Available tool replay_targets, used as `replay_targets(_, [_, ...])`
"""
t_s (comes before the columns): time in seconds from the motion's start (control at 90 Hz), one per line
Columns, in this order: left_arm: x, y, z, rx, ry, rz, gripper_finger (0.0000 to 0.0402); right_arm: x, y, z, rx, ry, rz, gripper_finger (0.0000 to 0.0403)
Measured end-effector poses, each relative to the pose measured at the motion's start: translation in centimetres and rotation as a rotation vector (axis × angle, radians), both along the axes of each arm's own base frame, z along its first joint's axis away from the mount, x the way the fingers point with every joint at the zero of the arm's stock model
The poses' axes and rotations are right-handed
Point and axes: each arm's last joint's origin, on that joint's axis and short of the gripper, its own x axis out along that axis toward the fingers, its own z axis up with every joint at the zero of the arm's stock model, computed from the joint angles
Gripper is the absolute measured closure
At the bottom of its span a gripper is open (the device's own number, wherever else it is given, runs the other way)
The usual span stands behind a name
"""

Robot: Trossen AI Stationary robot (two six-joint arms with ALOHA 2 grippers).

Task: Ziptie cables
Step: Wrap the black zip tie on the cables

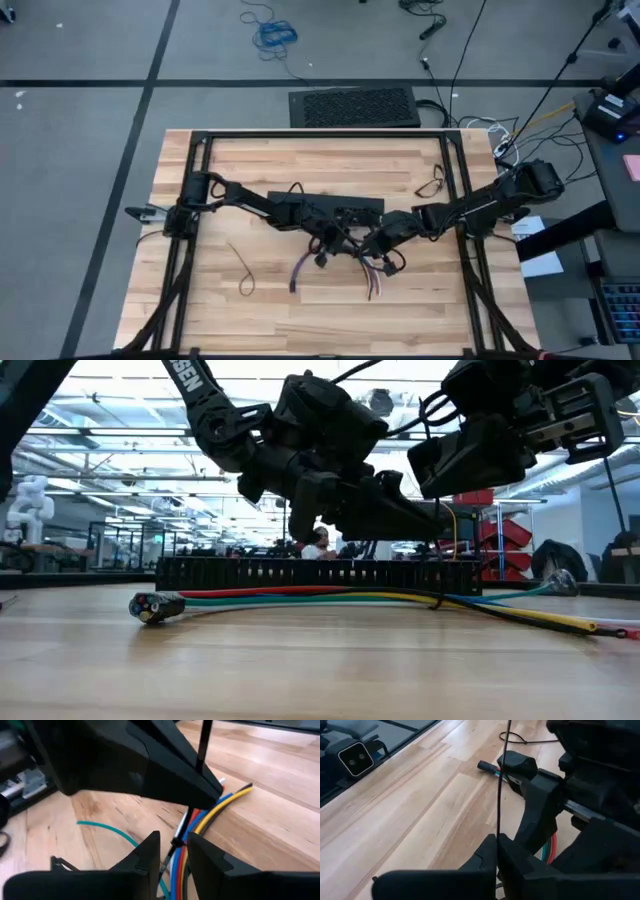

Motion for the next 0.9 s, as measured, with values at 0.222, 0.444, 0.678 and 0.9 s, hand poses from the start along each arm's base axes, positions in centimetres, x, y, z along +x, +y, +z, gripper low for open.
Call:
replay_targets(0.222, [0.0, -0.02, 0.02, -0.002, -0.002, -0.004, 0.0309, 0.01, 0.01, 0.02, 0.0, -0.003, 0.0, 0.0403])
replay_targets(0.444, [0.0, -0.02, 0.02, -0.002, -0.002, -0.004, 0.0309, 0.01, 0.0, 0.03, -0.002, -0.004, 0.003, 0.0403])
replay_targets(0.678, [-0.03, -0.02, -0.05, -0.002, 0.006, -0.004, 0.0309, 0.02, 0.01, 0.03, -0.002, -0.005, 0.003, 0.0403])
replay_targets(0.9, [-0.03, -0.01, -0.05, -0.001, 0.006, -0.001, 0.032, 0.02, 0.0, 0.03, -0.002, -0.005, 0.003, 0.0403])
